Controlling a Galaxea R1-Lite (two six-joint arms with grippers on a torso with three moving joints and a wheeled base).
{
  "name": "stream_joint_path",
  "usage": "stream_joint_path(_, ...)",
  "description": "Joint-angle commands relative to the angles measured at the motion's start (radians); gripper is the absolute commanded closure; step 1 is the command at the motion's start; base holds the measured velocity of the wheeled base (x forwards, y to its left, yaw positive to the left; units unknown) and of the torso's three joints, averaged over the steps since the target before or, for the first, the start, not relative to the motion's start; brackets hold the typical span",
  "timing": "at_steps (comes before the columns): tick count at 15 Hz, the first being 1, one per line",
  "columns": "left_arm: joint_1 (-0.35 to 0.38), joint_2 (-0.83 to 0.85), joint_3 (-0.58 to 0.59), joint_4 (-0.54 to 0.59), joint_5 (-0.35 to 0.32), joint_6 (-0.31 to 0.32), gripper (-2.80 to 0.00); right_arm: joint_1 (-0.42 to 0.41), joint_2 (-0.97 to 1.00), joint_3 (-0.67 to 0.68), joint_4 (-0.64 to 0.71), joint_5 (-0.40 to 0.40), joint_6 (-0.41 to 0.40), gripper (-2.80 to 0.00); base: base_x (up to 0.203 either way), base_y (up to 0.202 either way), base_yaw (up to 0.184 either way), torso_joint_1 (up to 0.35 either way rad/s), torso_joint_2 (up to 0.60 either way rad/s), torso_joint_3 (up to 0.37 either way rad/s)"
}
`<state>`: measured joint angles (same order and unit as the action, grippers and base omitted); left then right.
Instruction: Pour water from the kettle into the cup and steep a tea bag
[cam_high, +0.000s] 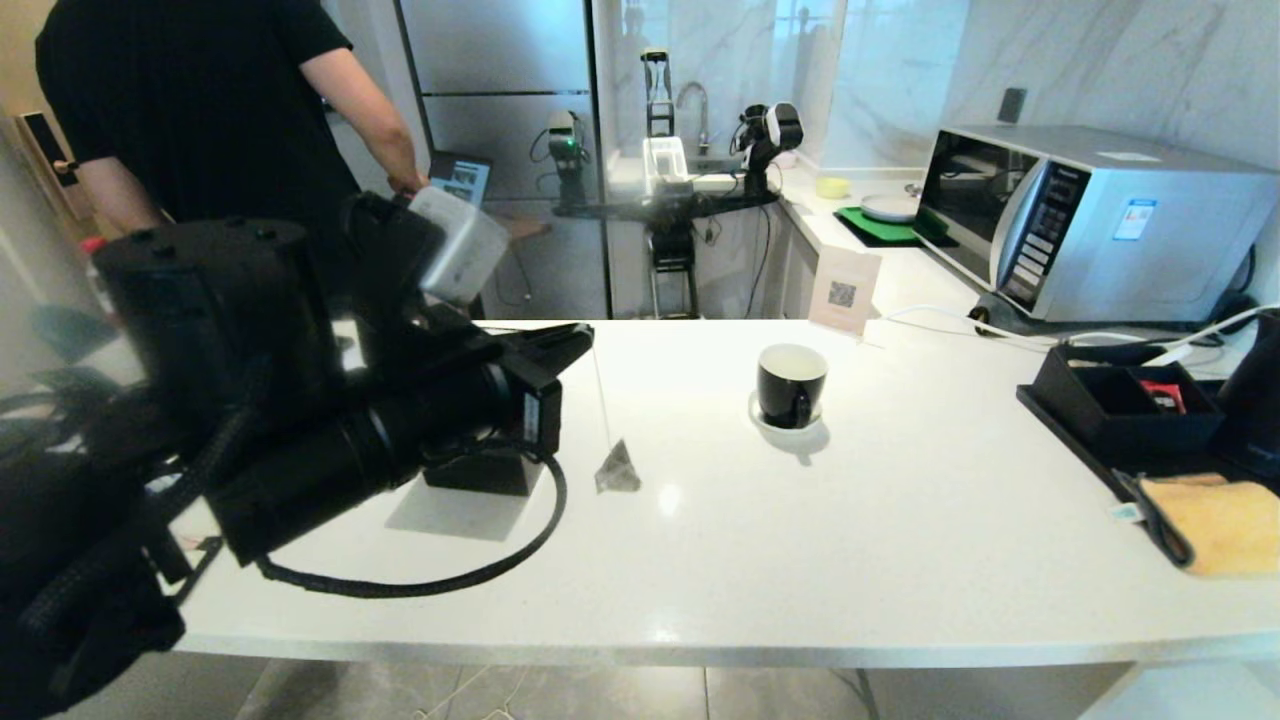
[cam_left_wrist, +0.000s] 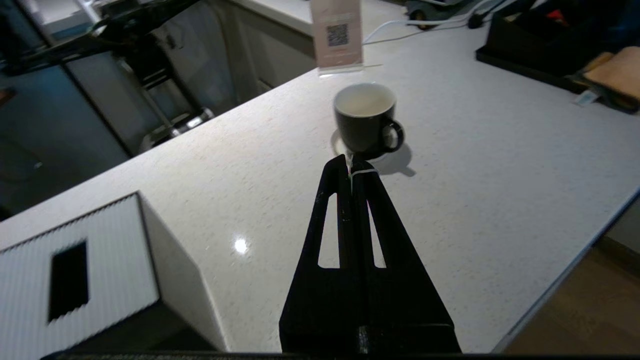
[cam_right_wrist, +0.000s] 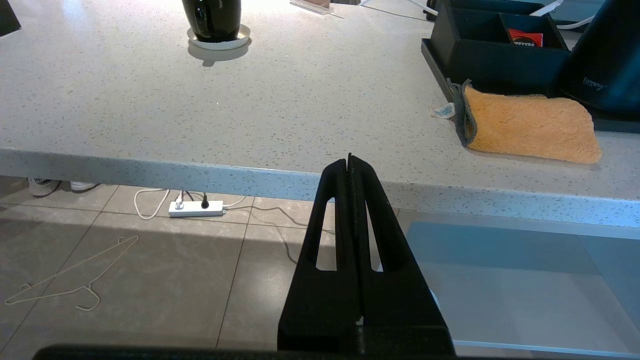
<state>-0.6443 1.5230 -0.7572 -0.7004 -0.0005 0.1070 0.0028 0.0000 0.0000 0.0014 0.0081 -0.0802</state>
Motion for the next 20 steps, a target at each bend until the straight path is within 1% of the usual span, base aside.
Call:
stream_joint_path(1, -0.002, -0.042, 0.042, -0.004, 0.042, 0.0, 0.0, 0.0, 0.0, 0.0, 0.0, 0.0, -0.001, 0.0, 0.0, 0.0, 0.0, 0.0, 0.0, 0.0)
stream_joint_path(3, -0.002, -0.066, 0.071, -0.004, 0.07, -0.002, 0.0, 0.0, 0.0, 0.0, -0.001, 0.0, -0.001, 0.0, 0.0, 0.0, 0.0, 0.0, 0.0, 0.0)
stream_joint_path(5, -0.002, -0.088, 0.106, -0.004, 0.087, -0.018, 0.0, 0.0, 0.0, 0.0, 0.0, 0.001, -0.001, 0.0, 0.0, 0.0, 0.0, 0.0, 0.0, 0.0)
stream_joint_path(7, -0.002, -0.104, 0.125, -0.004, 0.082, -0.02, 0.0, 0.0, 0.0, 0.0, 0.0, 0.001, -0.001, 0.0, 0.0, 0.0, 0.0, 0.0, 0.0, 0.0)
stream_joint_path(20, -0.046, -0.098, 0.116, -0.004, 0.072, -0.02, 0.0, 0.0, 0.0, 0.0, -0.001, 0.001, -0.006, 0.0, 0.0, 0.0, 0.0, 0.0, 0.0, 0.0)
